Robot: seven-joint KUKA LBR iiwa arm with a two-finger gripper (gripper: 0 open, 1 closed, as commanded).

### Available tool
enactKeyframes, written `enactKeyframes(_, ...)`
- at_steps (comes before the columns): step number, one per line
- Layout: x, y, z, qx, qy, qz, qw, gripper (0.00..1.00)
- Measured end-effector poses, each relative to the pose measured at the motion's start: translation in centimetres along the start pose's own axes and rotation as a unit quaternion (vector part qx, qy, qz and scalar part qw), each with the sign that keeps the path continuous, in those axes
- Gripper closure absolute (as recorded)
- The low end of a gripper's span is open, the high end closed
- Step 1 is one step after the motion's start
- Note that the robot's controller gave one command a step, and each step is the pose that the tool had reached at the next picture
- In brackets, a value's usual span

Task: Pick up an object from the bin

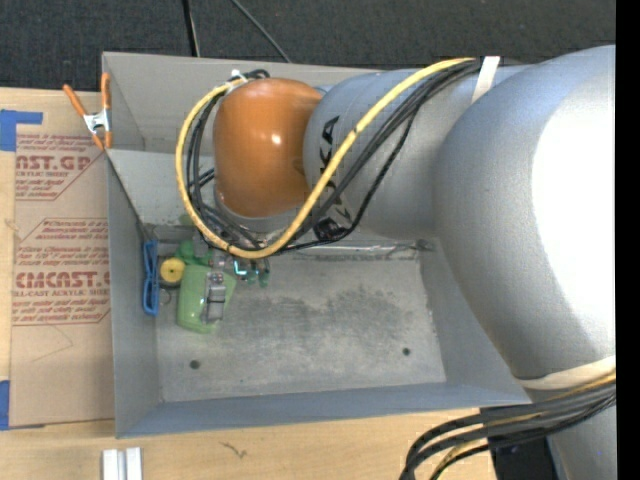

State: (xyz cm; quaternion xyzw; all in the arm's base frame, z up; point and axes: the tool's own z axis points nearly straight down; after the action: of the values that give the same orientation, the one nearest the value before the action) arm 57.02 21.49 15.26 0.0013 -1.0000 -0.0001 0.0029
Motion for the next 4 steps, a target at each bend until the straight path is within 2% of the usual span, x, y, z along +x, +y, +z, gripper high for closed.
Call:
enactKeyframes(1, -0.4, 1.9, 8.4, 0.0, -0.0029, -0.256, 0.9668, 0.0)
enactKeyframes(2, 0.0, -1.3, 5.2, 0.001, -0.0042, -0.354, 0.9353, 0.0)
enactKeyframes(3, 2.3, 1.7, 5.3, 0.0, -0.0033, -0.533, 0.8459, 0.0)
enactKeyframes(4, 0.5, 1.6, 8.3, 0.001, -0.0034, -0.598, 0.8012, 0.0)
